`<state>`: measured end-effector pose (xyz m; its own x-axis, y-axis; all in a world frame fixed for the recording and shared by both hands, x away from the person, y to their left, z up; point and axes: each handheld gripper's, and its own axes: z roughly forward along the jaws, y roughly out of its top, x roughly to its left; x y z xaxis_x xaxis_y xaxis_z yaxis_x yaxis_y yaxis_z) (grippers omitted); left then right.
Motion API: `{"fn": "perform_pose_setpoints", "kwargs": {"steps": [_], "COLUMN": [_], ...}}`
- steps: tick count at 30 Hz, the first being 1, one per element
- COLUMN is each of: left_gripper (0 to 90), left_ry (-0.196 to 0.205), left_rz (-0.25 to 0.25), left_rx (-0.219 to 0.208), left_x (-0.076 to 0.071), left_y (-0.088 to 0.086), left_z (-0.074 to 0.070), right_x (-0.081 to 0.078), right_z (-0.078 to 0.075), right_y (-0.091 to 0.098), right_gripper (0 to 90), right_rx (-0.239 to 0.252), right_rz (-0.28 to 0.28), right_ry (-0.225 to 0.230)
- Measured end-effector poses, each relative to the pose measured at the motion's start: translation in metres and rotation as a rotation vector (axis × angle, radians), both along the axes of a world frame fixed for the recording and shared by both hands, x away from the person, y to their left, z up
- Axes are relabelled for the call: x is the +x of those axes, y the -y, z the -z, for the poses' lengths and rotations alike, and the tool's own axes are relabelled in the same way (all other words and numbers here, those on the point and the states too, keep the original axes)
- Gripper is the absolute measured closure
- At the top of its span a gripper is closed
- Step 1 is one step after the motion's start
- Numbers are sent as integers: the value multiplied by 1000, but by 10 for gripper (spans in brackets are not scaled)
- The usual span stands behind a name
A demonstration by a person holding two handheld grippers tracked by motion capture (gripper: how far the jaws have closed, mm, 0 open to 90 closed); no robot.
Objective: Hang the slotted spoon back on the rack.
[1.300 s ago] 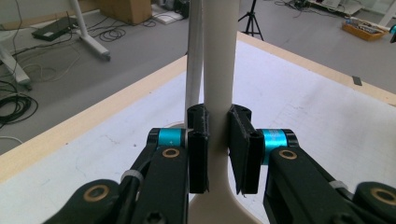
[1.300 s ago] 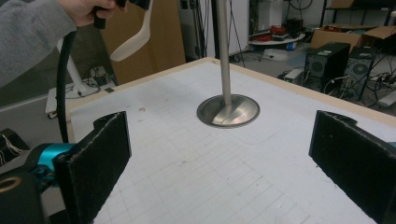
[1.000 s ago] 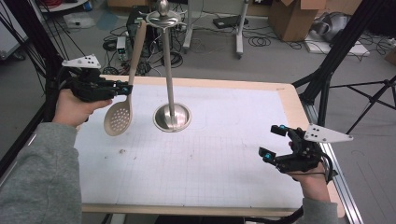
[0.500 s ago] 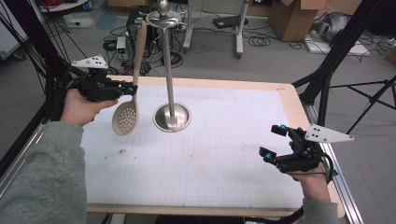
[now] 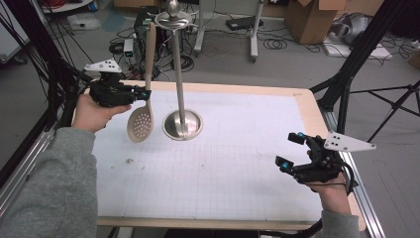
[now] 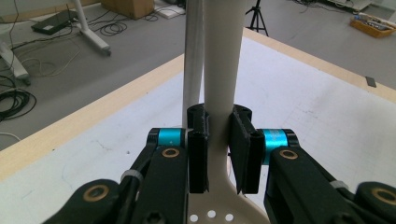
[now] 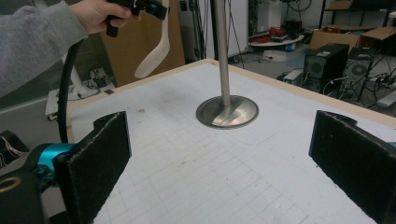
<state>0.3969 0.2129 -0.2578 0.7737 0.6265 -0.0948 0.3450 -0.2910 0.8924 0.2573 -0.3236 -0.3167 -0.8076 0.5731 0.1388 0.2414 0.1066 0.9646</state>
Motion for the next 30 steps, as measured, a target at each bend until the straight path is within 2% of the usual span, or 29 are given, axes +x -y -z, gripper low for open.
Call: {"fn": "perform_pose_setpoints", "kwargs": {"steps": [22, 25, 30], "left_gripper": [775, 773, 772], "left_ry": [14, 22, 27], "left_rz": [-23, -19, -12], "left_rx": [4, 13, 4], "left_x": [10, 12, 13], "left_y": [16, 17, 18], "left_z": [6, 7, 8], "right_x": [0, 0, 1], "right_z": [0, -1, 0], "right_y": [2, 2, 2], "right_gripper": [43, 43, 43], "right_rx": [5, 3, 0], "right_rz": [3, 5, 4], "right_ry": [5, 6, 6]}}
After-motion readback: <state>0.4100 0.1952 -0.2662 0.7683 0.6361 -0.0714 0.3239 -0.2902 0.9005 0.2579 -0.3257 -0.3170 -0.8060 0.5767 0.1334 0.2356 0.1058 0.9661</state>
